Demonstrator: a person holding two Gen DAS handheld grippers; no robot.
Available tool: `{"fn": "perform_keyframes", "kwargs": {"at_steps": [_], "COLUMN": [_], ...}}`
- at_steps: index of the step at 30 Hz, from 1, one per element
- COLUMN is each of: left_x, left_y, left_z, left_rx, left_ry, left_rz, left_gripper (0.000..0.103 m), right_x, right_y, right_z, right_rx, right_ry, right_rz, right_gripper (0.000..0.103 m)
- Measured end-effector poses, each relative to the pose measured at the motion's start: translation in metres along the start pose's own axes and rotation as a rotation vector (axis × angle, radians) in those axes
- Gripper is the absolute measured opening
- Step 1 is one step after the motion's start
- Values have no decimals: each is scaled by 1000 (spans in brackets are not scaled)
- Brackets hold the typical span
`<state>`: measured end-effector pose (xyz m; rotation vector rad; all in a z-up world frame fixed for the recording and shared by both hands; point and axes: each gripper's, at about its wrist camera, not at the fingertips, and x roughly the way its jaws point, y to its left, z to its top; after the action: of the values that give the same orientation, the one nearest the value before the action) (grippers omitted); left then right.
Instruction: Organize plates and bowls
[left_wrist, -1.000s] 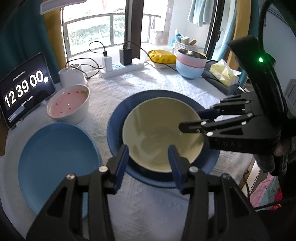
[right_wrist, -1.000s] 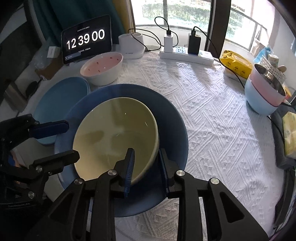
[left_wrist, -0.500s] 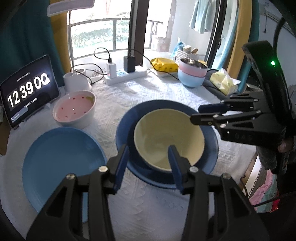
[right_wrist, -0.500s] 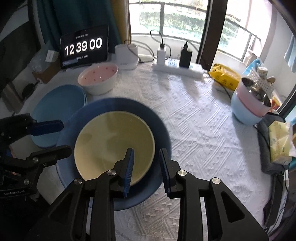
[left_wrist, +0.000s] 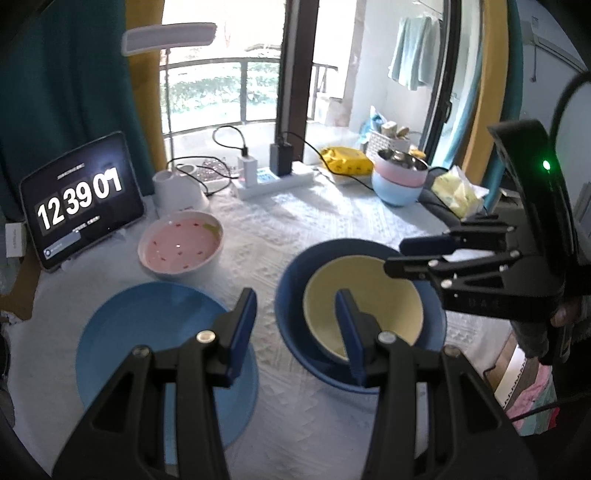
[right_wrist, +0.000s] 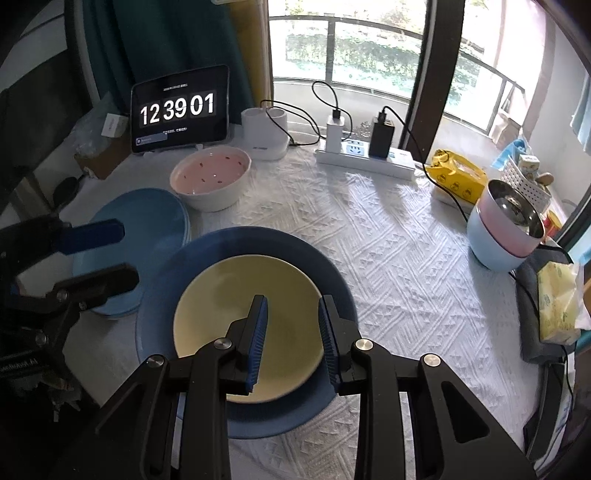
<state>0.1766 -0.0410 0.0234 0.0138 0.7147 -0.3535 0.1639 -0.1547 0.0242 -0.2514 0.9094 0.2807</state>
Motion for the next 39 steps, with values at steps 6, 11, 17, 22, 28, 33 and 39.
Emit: {"fn": "perform_keyframes", "kwargs": {"at_steps": [6,11,17,22,28,33,39], "left_x": [-7,-14,-23,-24,-16,-2,22], "left_y": [24,49,77,102,125,141,158], "left_z": [-3,-6,-3,8,21,32,44], "left_rx": [-73,-127,-168,-214,-269,-289,-299], "left_ry": [-23,-42,-73,-88,-98,-91,-64], "left_rz": [20,37,64,63,66,81,96], "left_gripper": [46,46,46,46,46,46,46], "right_x": [3,8,11,18,34,49,69], "right_y": [14,29,51,66,75,77,77], "right_z": [14,27,49,66,89,107,125], "right_rx": [-24,-58,-98,-118,-110,-87,-58], "right_ry": [-6,0,-13,-17,-14,1,25], "right_rz": [11,13,26,37,53,66,83], "right_gripper": [30,30,30,30,30,30,30]}}
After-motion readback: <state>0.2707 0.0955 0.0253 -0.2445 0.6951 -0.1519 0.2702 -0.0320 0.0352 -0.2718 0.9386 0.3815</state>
